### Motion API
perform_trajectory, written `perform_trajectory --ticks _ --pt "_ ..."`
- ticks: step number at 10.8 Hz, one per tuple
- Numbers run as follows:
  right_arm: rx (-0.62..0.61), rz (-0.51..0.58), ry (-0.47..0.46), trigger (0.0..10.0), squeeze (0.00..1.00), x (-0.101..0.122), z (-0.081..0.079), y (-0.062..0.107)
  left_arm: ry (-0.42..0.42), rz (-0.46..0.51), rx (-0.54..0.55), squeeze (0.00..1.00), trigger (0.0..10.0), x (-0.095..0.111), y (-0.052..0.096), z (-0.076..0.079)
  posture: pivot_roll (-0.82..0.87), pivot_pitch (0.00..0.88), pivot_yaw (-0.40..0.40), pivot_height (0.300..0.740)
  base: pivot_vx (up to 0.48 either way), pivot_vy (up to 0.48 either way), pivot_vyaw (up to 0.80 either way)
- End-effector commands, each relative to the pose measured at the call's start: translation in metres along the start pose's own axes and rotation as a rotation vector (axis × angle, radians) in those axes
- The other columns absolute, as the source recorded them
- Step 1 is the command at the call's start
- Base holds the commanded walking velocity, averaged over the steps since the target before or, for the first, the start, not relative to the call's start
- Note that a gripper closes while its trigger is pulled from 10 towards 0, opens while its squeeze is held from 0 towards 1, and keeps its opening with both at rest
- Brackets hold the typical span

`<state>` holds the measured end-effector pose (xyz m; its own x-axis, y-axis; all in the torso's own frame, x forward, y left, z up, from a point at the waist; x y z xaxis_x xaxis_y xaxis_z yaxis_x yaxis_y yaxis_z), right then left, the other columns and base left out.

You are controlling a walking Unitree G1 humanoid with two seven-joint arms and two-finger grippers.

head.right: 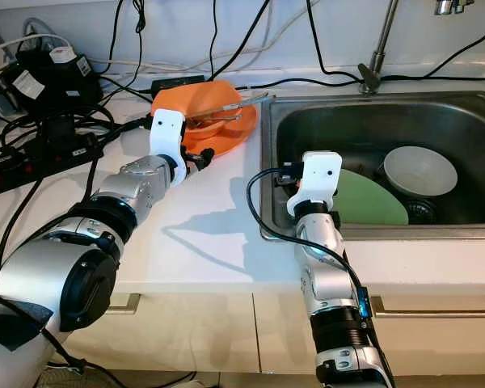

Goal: Kitchen organization

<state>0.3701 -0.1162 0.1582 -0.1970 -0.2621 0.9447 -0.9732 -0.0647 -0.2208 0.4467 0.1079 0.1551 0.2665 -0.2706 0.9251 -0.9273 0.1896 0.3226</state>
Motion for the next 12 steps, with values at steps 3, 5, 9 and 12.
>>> perform_trajectory --ticks 3,5,9,12 --pt "-0.009 -0.037 0.007 10.0 0.00 -0.008 0.002 0.006 0.016 -0.025 -0.016 0.00 10.0 -0.007 0.000 0.005 -0.05 0.000 0.124 0.740 0.000 0.000 0.00" --pt "-0.011 -0.039 0.007 10.0 0.00 -0.007 0.003 0.006 0.018 -0.046 -0.028 0.00 10.0 -0.014 0.000 0.008 -0.04 0.000 0.117 0.740 0.000 0.000 0.00" --pt "-0.007 -0.052 0.001 10.0 0.00 -0.010 0.001 0.006 0.061 -0.150 -0.054 0.00 10.0 -0.058 0.004 0.010 -0.01 0.000 0.115 0.740 0.000 0.000 0.00" --pt "-0.006 -0.049 -0.003 10.0 0.00 -0.009 0.000 0.004 0.099 -0.170 -0.063 0.00 10.0 -0.073 0.008 0.003 0.02 0.000 0.112 0.740 0.000 0.000 0.00"
Point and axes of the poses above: a point about 5 cm out from each wrist's last joint towards the gripper, its own y axis pointing back from the gripper into the wrist, its own x axis along the axis of the wrist's last joint, z = x × y, the point moved 4 cm from there along -y, pointing out of the wrist towards the gripper, and after that the axes turned 12 degrees about -y, right-handed, at the moved point
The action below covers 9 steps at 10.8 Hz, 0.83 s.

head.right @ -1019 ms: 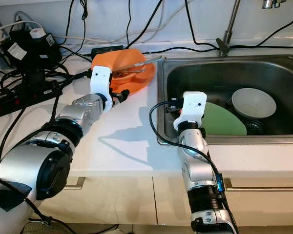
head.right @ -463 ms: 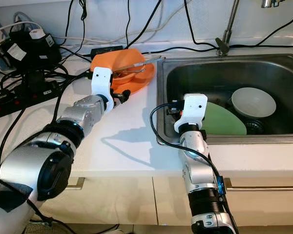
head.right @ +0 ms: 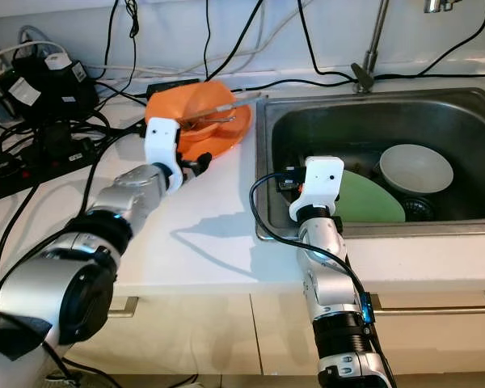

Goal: Kitchen organization

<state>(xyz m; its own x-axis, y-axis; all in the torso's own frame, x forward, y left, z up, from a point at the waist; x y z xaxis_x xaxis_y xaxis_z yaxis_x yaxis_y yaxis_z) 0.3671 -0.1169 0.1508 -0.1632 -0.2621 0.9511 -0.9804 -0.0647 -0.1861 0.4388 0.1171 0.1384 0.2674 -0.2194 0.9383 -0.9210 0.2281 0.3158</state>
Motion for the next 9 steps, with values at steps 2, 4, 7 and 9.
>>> perform_trajectory --ticks 2,4,7,9 --pt "0.010 -0.021 -0.004 10.0 0.00 -0.005 -0.004 -0.001 0.073 -0.178 -0.031 0.00 10.0 -0.054 0.007 0.004 0.03 0.000 0.114 0.740 0.000 0.000 0.00" --pt "0.018 -0.021 -0.013 10.0 0.00 -0.006 -0.008 -0.003 0.076 -0.154 -0.039 0.00 10.0 -0.051 0.010 0.004 0.05 0.000 0.114 0.740 0.000 0.000 0.00" --pt "0.021 -0.022 -0.016 10.0 0.00 -0.006 -0.008 -0.004 0.080 -0.102 -0.030 0.00 10.0 -0.037 0.024 0.001 0.06 0.000 0.121 0.740 0.000 0.000 0.00" --pt "0.018 -0.021 -0.018 10.0 0.00 -0.007 -0.008 -0.005 0.074 -0.079 -0.020 0.00 10.0 -0.028 0.044 -0.001 0.08 0.000 0.123 0.740 0.000 0.000 0.00"
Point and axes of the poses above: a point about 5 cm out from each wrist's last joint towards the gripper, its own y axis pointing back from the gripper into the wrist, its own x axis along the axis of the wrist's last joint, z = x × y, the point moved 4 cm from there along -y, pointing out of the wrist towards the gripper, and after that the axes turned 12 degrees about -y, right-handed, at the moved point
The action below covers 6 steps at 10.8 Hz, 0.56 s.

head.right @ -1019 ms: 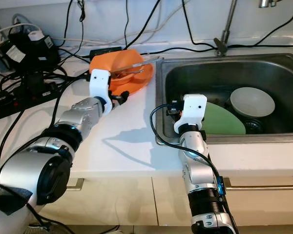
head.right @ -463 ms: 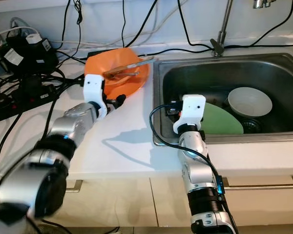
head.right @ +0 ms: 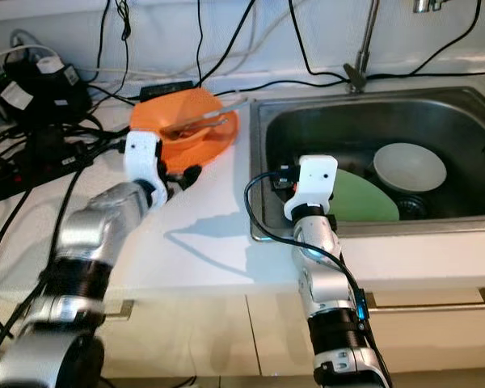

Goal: Kitchen organization

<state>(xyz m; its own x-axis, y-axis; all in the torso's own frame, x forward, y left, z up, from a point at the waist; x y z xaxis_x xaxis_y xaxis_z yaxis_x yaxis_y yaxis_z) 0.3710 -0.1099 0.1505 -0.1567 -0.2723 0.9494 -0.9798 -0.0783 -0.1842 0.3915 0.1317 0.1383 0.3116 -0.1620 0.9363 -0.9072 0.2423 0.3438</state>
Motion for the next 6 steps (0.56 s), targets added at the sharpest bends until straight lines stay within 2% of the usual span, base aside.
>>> perform_trajectory --ticks 1,4,6 --pt "0.002 -0.016 -0.007 10.0 0.00 -0.004 0.000 -0.002 0.003 -0.051 0.007 0.00 10.0 -0.010 0.007 -0.003 0.09 0.000 0.124 0.740 0.000 0.000 0.00" --pt "-0.002 -0.018 -0.010 10.0 0.00 -0.006 0.000 -0.001 0.005 -0.073 0.022 0.00 10.0 -0.013 0.031 0.000 0.10 0.000 0.126 0.740 0.000 0.000 0.00" --pt "-0.001 -0.022 -0.014 10.0 0.00 -0.008 -0.001 0.000 -0.057 0.087 0.062 0.00 10.0 0.019 0.042 0.004 0.10 0.000 0.118 0.740 0.000 0.000 0.00"
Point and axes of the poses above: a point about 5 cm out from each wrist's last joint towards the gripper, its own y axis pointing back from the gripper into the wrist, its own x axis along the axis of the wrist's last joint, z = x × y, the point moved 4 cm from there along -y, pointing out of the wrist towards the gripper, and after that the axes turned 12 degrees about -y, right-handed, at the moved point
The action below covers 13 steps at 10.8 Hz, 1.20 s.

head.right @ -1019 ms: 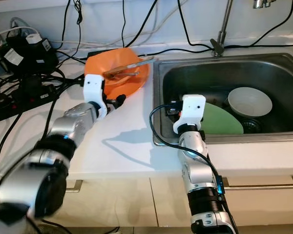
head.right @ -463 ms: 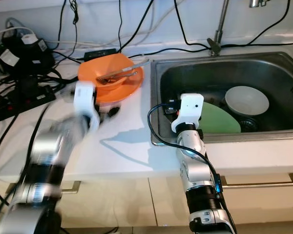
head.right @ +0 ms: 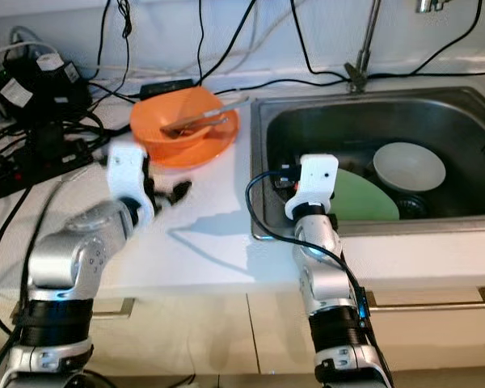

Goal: Kitchen organization

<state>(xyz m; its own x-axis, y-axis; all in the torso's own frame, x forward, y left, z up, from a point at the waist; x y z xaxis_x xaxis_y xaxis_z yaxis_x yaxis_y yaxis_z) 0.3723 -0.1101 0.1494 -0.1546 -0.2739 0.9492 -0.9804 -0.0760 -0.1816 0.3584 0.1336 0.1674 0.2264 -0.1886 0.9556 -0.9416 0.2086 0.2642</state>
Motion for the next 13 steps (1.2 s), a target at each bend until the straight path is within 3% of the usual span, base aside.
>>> perform_trajectory --ticks 1,3,4,6,7,9,11,13 --pt "0.004 -0.021 -0.012 10.0 0.00 -0.007 -0.002 0.001 -0.021 0.031 0.015 0.00 10.0 0.009 0.002 -0.001 0.10 0.000 0.118 0.740 0.000 0.000 0.00" --pt "0.004 -0.022 -0.012 10.0 0.00 -0.007 -0.001 0.001 -0.034 0.072 0.033 0.00 10.0 0.027 0.001 -0.004 0.10 0.000 0.111 0.740 0.000 0.000 0.00" --pt "0.003 -0.023 -0.010 10.0 0.00 -0.007 -0.001 0.001 -0.043 0.055 0.024 0.00 10.0 0.024 -0.006 -0.003 0.09 0.000 0.108 0.740 0.000 0.000 0.00" --pt "0.008 -0.023 -0.011 10.0 0.00 -0.007 -0.003 0.003 -0.040 0.011 -0.023 0.00 10.0 0.009 -0.033 0.009 0.07 0.000 0.109 0.740 0.000 0.000 0.00" --pt "0.010 -0.023 -0.012 10.0 0.00 -0.007 -0.004 0.003 -0.032 0.002 -0.028 0.00 10.0 0.006 -0.038 0.010 0.07 0.000 0.109 0.740 0.000 0.000 0.00" --pt "0.008 -0.015 -0.009 10.0 0.00 -0.005 -0.003 0.007 -0.058 -0.017 0.012 0.00 10.0 0.002 -0.066 0.005 0.03 0.000 0.119 0.740 0.000 0.000 0.00" --pt "-0.001 -0.016 -0.003 10.0 0.00 -0.005 0.001 0.012 -0.057 0.019 0.013 0.00 10.0 0.017 -0.069 0.001 0.01 0.000 0.126 0.740 0.000 0.000 0.00" --pt "-0.005 -0.025 -0.004 10.0 0.00 -0.008 0.001 0.014 -0.045 0.000 0.030 0.00 10.0 0.018 -0.066 -0.010 0.02 0.000 0.121 0.740 0.000 0.000 0.00"
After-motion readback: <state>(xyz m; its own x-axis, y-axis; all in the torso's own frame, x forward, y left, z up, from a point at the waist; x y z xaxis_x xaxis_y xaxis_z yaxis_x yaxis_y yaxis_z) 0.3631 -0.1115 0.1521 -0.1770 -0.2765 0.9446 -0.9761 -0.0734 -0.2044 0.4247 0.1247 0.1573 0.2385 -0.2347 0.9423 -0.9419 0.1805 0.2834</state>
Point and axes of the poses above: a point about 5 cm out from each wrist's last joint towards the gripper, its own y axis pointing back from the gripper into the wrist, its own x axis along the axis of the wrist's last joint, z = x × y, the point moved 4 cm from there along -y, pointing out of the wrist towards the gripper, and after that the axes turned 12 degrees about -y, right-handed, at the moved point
